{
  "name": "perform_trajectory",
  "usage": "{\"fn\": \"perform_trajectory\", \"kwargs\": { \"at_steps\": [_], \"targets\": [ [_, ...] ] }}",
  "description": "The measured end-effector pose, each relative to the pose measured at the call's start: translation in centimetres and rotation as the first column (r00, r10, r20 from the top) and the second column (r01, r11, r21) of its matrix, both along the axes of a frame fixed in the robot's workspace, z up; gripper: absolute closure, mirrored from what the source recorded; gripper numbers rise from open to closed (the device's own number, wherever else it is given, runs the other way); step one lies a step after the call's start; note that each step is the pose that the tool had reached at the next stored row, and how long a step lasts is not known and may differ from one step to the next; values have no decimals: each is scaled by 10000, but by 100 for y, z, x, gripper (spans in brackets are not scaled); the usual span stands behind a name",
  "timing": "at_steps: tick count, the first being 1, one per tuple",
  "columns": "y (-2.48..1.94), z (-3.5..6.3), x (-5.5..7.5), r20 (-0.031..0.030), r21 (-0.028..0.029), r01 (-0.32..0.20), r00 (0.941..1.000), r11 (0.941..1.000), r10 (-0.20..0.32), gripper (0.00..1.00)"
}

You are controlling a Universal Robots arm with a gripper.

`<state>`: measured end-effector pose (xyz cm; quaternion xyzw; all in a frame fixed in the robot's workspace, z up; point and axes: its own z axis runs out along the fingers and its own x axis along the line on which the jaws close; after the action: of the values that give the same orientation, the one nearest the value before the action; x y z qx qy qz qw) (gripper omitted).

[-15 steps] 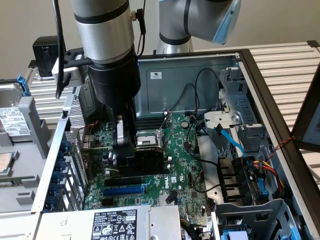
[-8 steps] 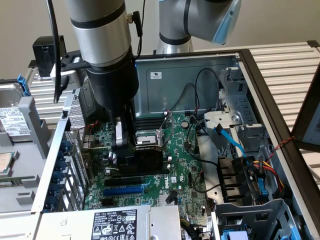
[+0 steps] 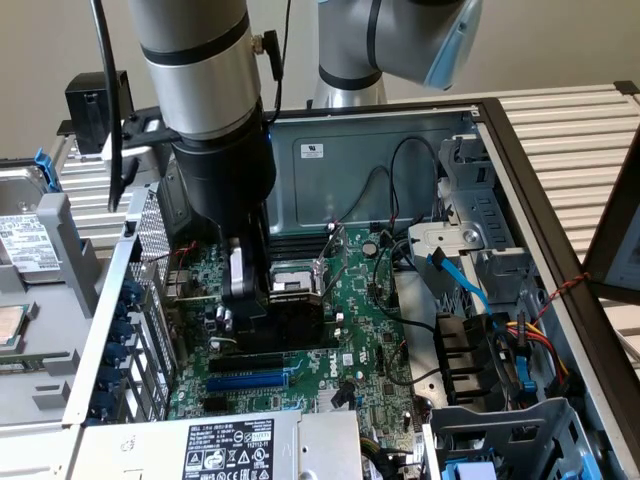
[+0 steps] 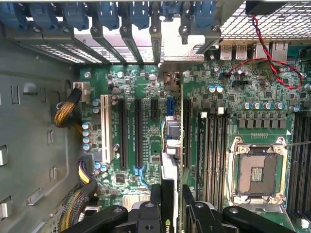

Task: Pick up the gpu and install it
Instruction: 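Insert the gpu into the slot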

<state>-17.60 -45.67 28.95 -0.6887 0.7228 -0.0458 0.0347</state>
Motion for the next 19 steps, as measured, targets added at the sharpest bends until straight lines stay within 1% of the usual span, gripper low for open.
{"fn": "perform_trajectory", "kwargs": {
  "at_steps": [4,19],
  "targets": [
    [24,-28,-19,-1,0,0,10000,10000,0,73],
    [24,-154,-104,-37,-1,92,10000,10000,-92,73]
  ]
}}
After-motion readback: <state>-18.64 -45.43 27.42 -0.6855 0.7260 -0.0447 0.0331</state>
